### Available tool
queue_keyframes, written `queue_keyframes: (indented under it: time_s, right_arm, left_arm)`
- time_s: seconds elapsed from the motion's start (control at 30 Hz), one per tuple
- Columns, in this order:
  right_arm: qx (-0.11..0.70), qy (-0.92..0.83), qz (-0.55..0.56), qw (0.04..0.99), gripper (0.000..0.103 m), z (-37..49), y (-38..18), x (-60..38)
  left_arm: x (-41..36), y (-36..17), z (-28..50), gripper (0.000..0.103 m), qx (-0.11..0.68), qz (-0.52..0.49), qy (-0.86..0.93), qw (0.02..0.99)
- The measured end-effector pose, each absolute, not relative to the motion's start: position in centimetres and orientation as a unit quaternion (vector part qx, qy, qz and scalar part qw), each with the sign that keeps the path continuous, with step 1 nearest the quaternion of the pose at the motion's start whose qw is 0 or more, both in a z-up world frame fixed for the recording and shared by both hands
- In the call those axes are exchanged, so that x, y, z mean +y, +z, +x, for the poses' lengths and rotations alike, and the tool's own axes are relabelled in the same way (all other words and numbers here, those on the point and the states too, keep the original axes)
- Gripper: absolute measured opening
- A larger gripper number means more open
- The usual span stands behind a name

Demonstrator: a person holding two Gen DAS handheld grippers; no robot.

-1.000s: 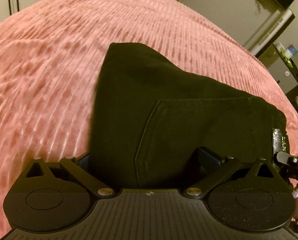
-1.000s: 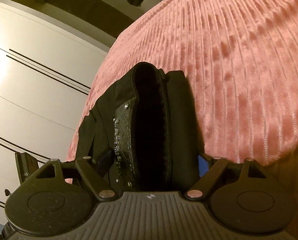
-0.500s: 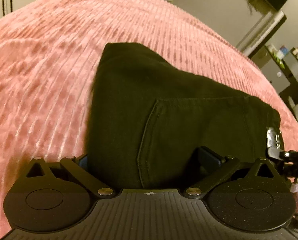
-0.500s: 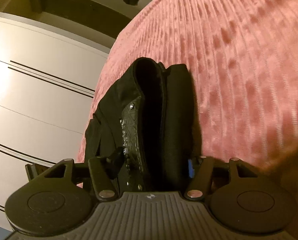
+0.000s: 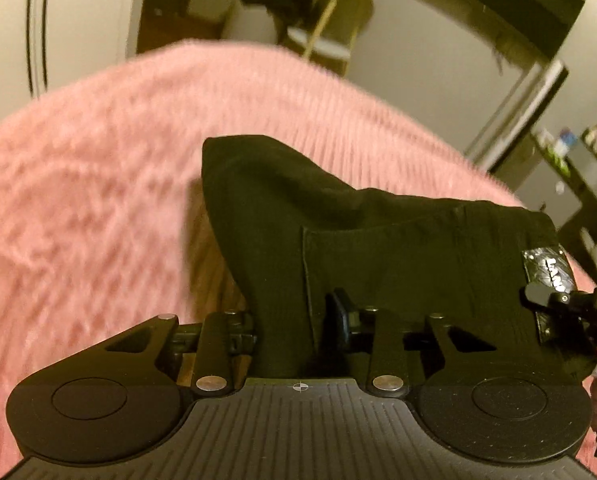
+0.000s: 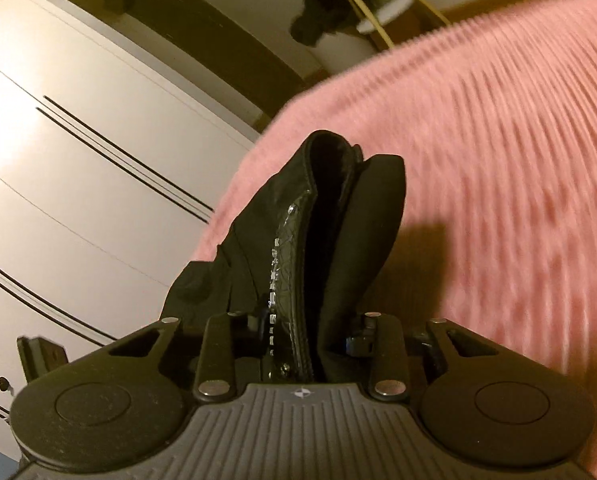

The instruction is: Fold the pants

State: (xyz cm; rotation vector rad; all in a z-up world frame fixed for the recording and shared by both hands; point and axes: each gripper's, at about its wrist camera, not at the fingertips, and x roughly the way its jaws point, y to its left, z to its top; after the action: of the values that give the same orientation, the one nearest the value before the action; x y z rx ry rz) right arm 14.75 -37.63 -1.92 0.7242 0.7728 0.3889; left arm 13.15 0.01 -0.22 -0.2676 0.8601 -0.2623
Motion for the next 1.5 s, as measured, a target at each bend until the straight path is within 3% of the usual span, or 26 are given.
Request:
queue_keyframes:
  time_s: [0.07, 0.13, 0.2, 0.37, 0.4, 0.47, 0.53, 0.6, 0.77, 0.87, 1.07, 1.27, 1.33, 1.37, 1.4, 1.43, 1.5]
  right_arm:
    - [0.351, 0.183, 0.331, 0.857, 0.035, 15.9, -0.6, -37.3]
    - [0.345, 0.139, 0.317, 0.872, 0.070, 17.3, 0.9, -37.4]
    - [0.329, 0.064, 0.295, 0.895, 0.089, 17.5, 2.0, -37.9]
    - [0.315, 0.065, 0.326, 0.889, 0.088, 13.5, 1.5, -37.7]
    - [0.319, 0.068, 0.331, 0.885, 0.085, 12.4, 0.7, -37.3]
    - [0.331, 0.072, 0.334, 0.880, 0.066, 10.7, -1.0, -36.2]
    - [0.348, 0.070, 0.323, 0.877, 0.034, 9.7, -2.2, -34.9]
    - [0.358, 0.081, 0.322, 0.873, 0.027, 9.2, -2.7, -34.1]
    - [0.344, 0.064, 0.233, 0.907, 0.023, 9.9, -1.1, -31.4]
    - [0.364, 0.035, 0.187, 0.912, 0.000, 11.2, -1.9, -31.2]
    - [0.381, 0.013, 0.162, 0.910, 0.000, 11.8, -3.5, -31.9]
    - [0.368, -0.018, 0.029, 0.929, 0.000, 10.0, -2.1, -28.6]
    - [0.368, -0.020, 0.031, 0.929, 0.009, 8.8, -1.5, -28.7]
    - [0.376, -0.021, 0.029, 0.926, 0.019, 8.3, -1.3, -28.7]
    - [0.385, -0.017, 0.028, 0.922, 0.042, 7.4, -1.4, -28.7]
    - [0.389, -0.006, 0.027, 0.921, 0.052, 6.6, -1.4, -28.6]
    - [0.394, 0.026, 0.022, 0.919, 0.063, 4.6, -1.6, -28.2]
  left_arm:
    - [0.3, 1.2, 13.7, 0.040, 0.393, -0.140, -0.120, 0.901]
    - [0.7, 2.3, 14.5, 0.058, 0.383, -0.148, -0.083, 0.908]
    - [0.8, 3.0, 14.3, 0.091, 0.368, -0.134, -0.048, 0.919]
    - [-0.6, 1.9, 11.3, 0.092, 0.362, -0.079, -0.038, 0.928]
    - [-0.8, 1.3, 10.5, 0.093, 0.363, -0.078, -0.037, 0.928]
    - [-1.5, 0.0, 8.9, 0.093, 0.372, -0.075, -0.032, 0.925]
    - [-2.5, -1.3, 8.0, 0.093, 0.389, -0.074, -0.028, 0.918]
    - [-2.9, -2.1, 7.5, 0.094, 0.409, -0.078, -0.029, 0.909]
    - [-3.5, -2.4, 6.6, 0.095, 0.422, -0.075, -0.030, 0.903]
    - [-4.2, -2.5, 6.4, 0.096, 0.430, -0.060, -0.018, 0.901]
    - [-5.2, -2.7, 5.8, 0.097, 0.438, -0.031, -0.013, 0.898]
    - [-6.1, -1.9, 4.0, 0.099, 0.433, 0.004, -0.006, 0.901]
    - [-6.2, -1.6, 3.1, 0.101, 0.428, 0.006, -0.009, 0.904]
    - [-6.2, -1.5, 2.6, 0.101, 0.426, 0.005, -0.011, 0.905]
    - [-6.2, -1.4, 2.0, 0.101, 0.423, 0.002, -0.013, 0.906]
    - [-6.3, -1.3, 1.4, 0.101, 0.420, 0.000, -0.015, 0.908]
    - [-6.5, -1.1, 0.5, 0.101, 0.414, -0.005, -0.018, 0.910]
